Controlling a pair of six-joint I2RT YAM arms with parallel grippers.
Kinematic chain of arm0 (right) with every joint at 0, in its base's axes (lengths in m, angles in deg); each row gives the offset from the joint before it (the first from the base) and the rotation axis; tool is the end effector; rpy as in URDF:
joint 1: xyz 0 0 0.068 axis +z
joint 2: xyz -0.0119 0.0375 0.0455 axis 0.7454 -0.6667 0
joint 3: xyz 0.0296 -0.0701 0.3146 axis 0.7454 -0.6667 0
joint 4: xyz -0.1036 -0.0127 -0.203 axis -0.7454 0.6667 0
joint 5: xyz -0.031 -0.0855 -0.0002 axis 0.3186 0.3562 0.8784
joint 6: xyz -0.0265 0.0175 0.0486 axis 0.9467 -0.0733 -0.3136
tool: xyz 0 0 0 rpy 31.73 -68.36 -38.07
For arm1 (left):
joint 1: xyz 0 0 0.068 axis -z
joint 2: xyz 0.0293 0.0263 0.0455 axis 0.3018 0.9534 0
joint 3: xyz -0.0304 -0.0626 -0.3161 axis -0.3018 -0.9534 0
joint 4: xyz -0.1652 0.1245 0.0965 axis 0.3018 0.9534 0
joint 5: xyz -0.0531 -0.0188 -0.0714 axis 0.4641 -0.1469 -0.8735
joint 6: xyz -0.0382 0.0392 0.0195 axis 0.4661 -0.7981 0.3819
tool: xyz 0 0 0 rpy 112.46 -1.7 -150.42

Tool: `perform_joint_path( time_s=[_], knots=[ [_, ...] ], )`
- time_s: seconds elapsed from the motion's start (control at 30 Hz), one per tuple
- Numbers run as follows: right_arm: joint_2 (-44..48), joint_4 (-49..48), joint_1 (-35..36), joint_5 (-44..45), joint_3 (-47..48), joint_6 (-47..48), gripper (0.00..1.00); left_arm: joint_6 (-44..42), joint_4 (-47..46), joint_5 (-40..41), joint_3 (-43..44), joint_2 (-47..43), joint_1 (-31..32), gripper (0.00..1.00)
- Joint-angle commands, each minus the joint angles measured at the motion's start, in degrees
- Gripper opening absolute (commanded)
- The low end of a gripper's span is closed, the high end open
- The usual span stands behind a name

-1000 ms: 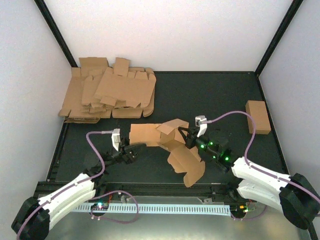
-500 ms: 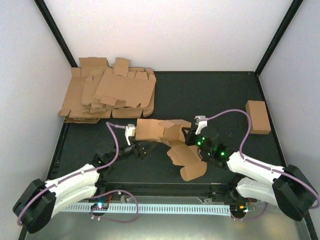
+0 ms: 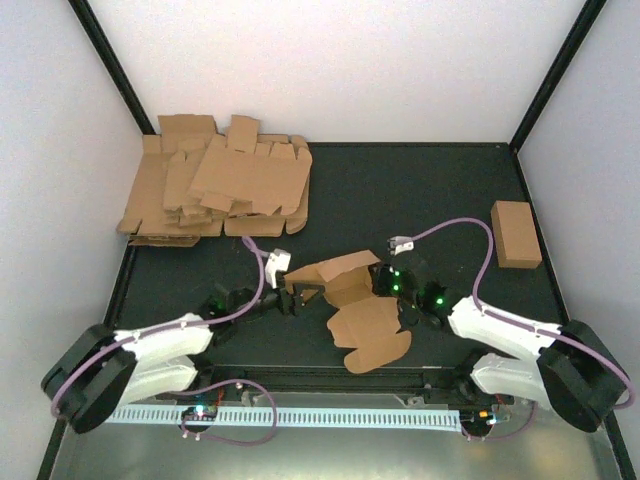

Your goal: Fold the paper box

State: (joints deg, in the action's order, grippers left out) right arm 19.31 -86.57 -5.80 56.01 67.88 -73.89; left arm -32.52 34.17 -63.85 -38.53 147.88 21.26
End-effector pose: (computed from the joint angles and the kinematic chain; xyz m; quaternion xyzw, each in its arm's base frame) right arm 0.1356 0.1169 0.2455 0.0082 0.8849 0.2631 0.3843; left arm 0.1079 -0.1099 0.2467 0.1546 0.7521 -0.5128 0.3840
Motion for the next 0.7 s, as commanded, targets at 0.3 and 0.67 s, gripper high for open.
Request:
perform_joint_path(
  time_s=[0.3,0.67],
  knots=[
    [-3.5,7.6,0.2,-5.9,3.6,-0.4,0.49,-2.8,2.8,-2.1,7.3,11.8,0.3,0.86],
    [1.5,24.3,-0.7,-8.7,9.1,4.4,0.97,-6.5,19.2,-6.8,18.3,19.5,-2.9,0.91]
  ],
)
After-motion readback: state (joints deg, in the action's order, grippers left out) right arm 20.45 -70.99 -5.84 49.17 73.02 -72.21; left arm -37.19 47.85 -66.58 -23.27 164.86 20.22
